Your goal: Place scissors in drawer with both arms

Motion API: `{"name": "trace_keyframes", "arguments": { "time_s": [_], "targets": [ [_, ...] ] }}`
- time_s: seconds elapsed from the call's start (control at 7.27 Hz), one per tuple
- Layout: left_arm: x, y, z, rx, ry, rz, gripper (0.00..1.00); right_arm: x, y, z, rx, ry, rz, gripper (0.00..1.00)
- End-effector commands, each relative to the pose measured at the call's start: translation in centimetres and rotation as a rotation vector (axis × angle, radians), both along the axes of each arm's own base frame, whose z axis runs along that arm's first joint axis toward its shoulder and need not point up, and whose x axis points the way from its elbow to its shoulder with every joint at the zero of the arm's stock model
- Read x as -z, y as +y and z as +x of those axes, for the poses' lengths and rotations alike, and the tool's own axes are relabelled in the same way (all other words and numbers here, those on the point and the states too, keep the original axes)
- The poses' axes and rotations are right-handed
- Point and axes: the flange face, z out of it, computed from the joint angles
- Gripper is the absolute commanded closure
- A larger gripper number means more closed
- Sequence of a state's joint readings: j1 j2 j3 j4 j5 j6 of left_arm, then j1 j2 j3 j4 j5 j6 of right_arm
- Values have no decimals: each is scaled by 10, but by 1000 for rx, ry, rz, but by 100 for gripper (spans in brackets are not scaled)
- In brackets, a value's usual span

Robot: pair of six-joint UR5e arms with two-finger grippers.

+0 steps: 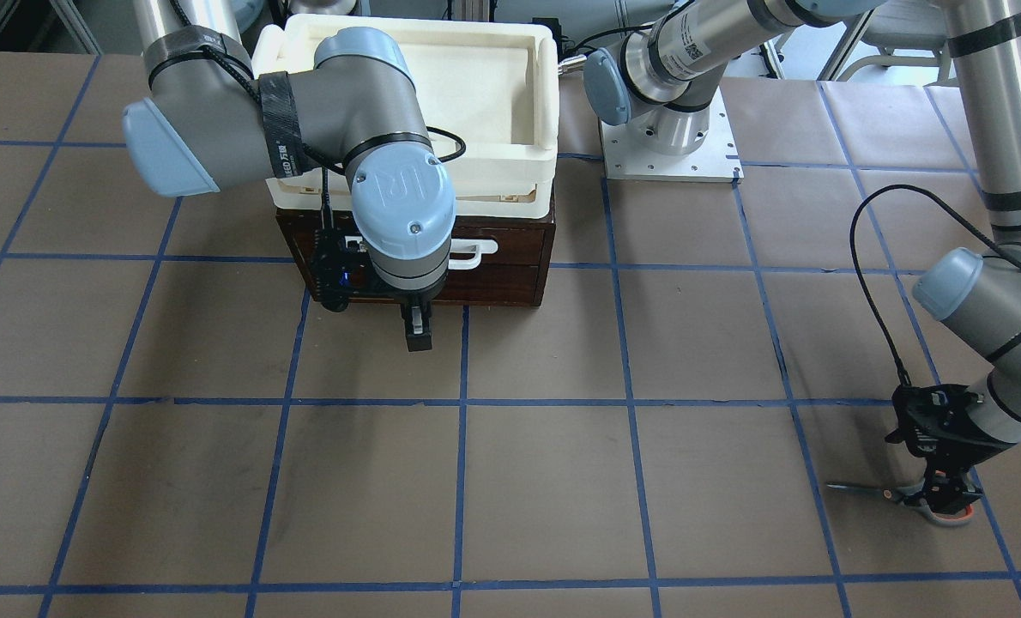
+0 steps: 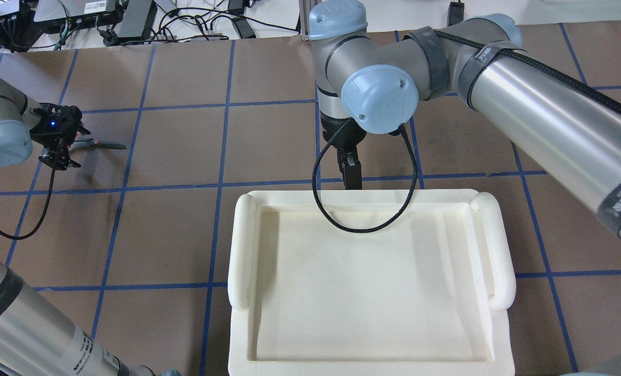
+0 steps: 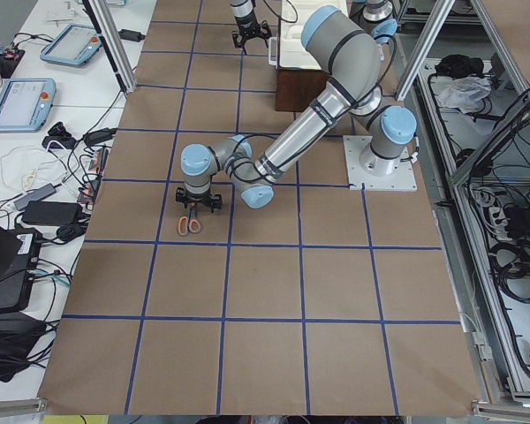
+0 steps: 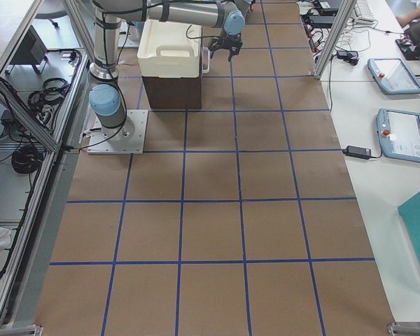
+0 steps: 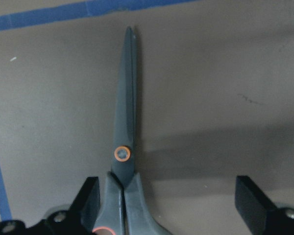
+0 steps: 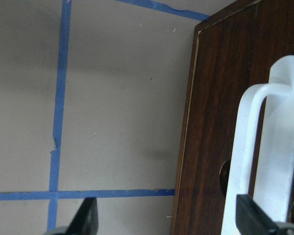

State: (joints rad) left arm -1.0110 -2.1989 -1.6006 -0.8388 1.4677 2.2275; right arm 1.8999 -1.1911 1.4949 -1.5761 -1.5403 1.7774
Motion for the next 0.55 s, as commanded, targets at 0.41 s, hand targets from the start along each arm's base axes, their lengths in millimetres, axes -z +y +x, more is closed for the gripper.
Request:
{"name": "trace_keyframes", "arguments": {
  "time_s": [0.41],
  "targets": [
    [17, -10, 5, -1, 17, 8, 10, 4, 7, 0, 7, 1, 65, 0]
  ]
}}
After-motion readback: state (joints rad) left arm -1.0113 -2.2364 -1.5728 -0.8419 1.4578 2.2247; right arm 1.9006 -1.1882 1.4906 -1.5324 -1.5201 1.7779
